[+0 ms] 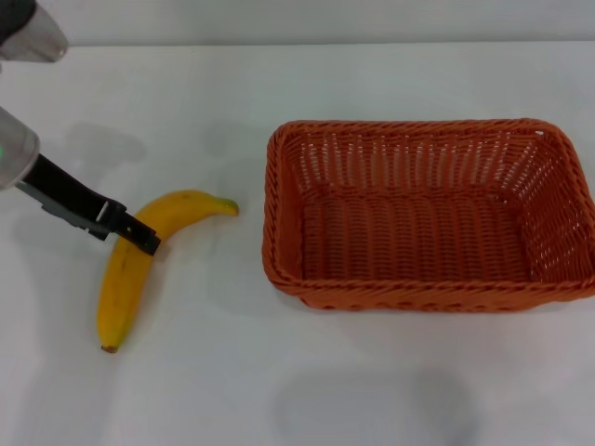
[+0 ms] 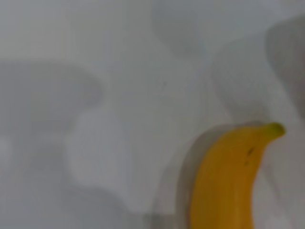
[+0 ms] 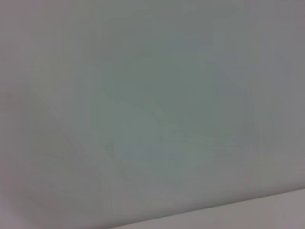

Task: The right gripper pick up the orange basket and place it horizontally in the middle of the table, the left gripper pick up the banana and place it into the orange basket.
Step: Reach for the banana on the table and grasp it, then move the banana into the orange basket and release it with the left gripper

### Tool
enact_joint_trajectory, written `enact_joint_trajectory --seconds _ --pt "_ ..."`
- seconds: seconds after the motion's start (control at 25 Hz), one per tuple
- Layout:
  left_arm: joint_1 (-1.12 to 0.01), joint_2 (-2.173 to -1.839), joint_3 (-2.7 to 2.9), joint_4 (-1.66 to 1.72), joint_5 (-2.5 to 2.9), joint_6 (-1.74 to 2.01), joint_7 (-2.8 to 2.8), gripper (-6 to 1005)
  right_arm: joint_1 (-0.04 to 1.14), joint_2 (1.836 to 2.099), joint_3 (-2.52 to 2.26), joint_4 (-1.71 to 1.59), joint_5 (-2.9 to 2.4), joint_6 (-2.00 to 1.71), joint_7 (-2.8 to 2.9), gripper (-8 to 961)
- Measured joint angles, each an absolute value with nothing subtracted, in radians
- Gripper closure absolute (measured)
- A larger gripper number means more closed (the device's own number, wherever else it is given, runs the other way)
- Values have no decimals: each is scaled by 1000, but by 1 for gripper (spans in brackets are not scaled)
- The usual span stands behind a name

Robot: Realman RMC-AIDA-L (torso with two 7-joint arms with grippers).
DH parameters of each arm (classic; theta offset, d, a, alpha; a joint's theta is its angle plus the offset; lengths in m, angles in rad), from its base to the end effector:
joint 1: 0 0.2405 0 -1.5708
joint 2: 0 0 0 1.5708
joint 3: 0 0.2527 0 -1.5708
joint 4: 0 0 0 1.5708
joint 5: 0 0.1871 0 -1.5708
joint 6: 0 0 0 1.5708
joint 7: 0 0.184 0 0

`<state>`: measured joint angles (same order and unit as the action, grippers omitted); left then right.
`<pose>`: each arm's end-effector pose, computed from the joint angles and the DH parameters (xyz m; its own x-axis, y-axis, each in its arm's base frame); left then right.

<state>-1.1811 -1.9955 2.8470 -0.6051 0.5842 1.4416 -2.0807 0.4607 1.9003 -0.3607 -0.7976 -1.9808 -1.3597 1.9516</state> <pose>-0.2598 0.3830 -0.0020 0.4506 0.8832 -0.1303 0.7956 -0.4635 -0.3901 0.3185 0.3743 0.1347 0.3748 -0.4713 -0.7984 -0.9195 -0.2988 -0.2553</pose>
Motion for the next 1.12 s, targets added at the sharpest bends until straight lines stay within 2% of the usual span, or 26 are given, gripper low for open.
enact_joint_trajectory --seconds 0.24,0.48,0.76,0.92,1.12 --pt "-1192 -2012 2847 -550 674 1348 -2165 124 459 1902 -359 -795 -1971 -1353 1951 162" --pt "-1205 -2006 2847 -542 665 1330 -2175 124 457 1901 -359 -787 -1971 -1339 1951 162" --pt "-1210 -2007 2846 -545 633 1281 -2164 379 456 1903 -359 -774 -1971 -1322 1949 162" --pt "-1206 -1978 2846 -572 548 1303 -2127 498 455 1902 -359 -773 -1970 -1320 1949 162" --pt "-1175 -1897 2846 -720 353 1460 -2038 498 455 1900 -359 -773 -1969 -1320 1949 163"
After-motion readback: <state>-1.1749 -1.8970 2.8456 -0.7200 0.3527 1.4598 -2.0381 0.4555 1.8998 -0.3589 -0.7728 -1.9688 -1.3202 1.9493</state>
